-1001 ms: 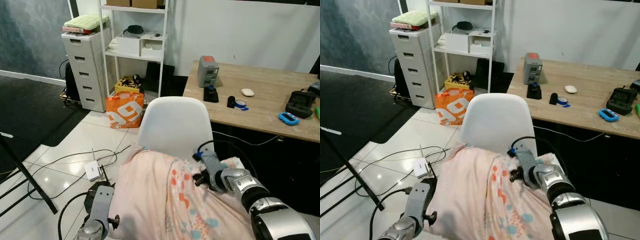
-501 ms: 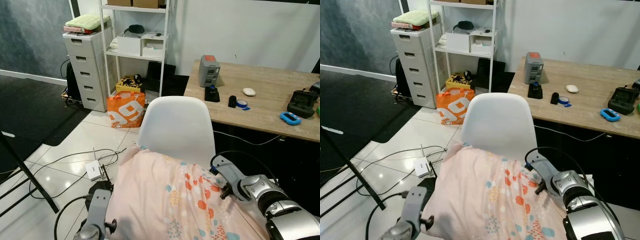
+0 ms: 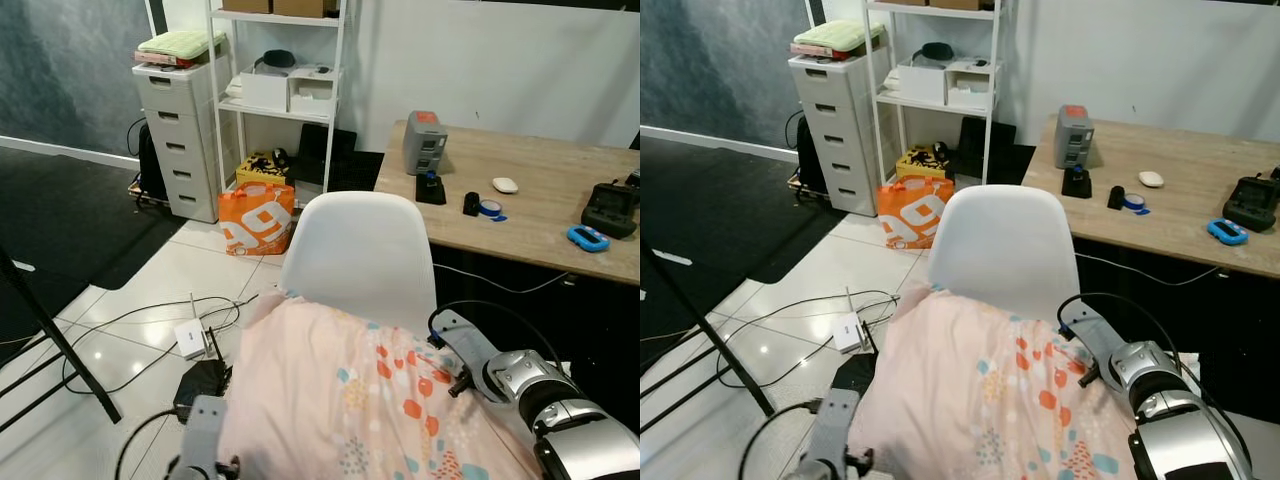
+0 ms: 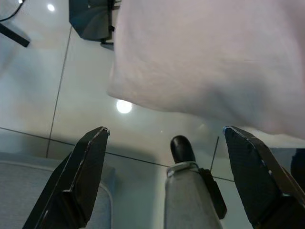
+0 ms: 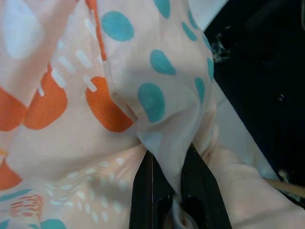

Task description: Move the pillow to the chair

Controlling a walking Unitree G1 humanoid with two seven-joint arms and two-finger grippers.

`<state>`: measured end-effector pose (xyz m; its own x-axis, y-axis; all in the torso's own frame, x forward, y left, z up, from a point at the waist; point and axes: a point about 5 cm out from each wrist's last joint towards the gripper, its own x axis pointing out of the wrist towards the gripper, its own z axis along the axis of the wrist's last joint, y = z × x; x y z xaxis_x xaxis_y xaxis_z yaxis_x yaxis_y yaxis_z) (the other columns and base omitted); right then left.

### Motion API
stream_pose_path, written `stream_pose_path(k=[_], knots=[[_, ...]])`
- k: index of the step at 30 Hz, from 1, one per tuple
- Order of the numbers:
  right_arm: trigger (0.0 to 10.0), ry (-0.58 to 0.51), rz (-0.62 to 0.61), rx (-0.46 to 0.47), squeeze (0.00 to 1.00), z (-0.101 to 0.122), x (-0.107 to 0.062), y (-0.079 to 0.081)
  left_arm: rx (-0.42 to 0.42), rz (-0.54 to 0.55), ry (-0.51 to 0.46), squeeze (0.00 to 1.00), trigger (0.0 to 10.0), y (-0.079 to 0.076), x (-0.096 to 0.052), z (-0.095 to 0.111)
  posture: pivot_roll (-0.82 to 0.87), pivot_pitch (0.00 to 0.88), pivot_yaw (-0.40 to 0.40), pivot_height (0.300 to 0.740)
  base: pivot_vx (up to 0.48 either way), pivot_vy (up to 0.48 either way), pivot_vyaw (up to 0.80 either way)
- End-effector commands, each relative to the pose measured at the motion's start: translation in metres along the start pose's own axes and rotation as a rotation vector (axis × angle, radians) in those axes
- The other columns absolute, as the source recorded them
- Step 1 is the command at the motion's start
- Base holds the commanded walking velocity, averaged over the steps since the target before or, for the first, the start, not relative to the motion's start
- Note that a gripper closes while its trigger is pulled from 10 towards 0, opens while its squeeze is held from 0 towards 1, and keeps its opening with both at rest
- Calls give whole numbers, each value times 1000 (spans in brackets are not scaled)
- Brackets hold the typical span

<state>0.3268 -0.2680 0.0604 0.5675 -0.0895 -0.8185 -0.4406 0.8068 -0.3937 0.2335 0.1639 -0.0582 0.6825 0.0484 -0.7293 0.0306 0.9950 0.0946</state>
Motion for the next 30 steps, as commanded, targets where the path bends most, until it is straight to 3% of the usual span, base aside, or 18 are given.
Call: stream_pose_path(k=[1, 4, 9, 16, 23, 30], knots=[[10000, 21, -63, 23, 0, -6, -3, -10, 9, 6, 17, 0, 10000, 1, -1, -8, -136, 49, -13, 655, 0, 0, 0], [10000, 19, -87, 53, 0, -9, -3, -12, 5, 7, 18, 0, 10000, 3, -2, -8, -136, 50, -13, 645, 0, 0, 0], [10000, 29, -129, 78, 0, -16, -4, -17, -4, 25, 18, 0, 10000, 23, -3, -11, -136, 53, -11, 630, 0, 0, 0], [10000, 35, -171, 111, 0, -22, -6, -23, -3, 38, 5, 0, 10000, 38, -2, -3, -137, 59, -6, 600, 0, 0, 0], [10000, 20, -191, 139, 0, -25, -5, -24, 4, 36, -5, 0, 10000, 41, -1, 3, -136, 61, -1, 570, 0, 0, 0], [10000, 13, -198, 147, 0, -25, -5, -24, 8, 28, 7, 0, 10000, 37, -3, -8, -135, 63, 1, 545, 0, 0, 0]])
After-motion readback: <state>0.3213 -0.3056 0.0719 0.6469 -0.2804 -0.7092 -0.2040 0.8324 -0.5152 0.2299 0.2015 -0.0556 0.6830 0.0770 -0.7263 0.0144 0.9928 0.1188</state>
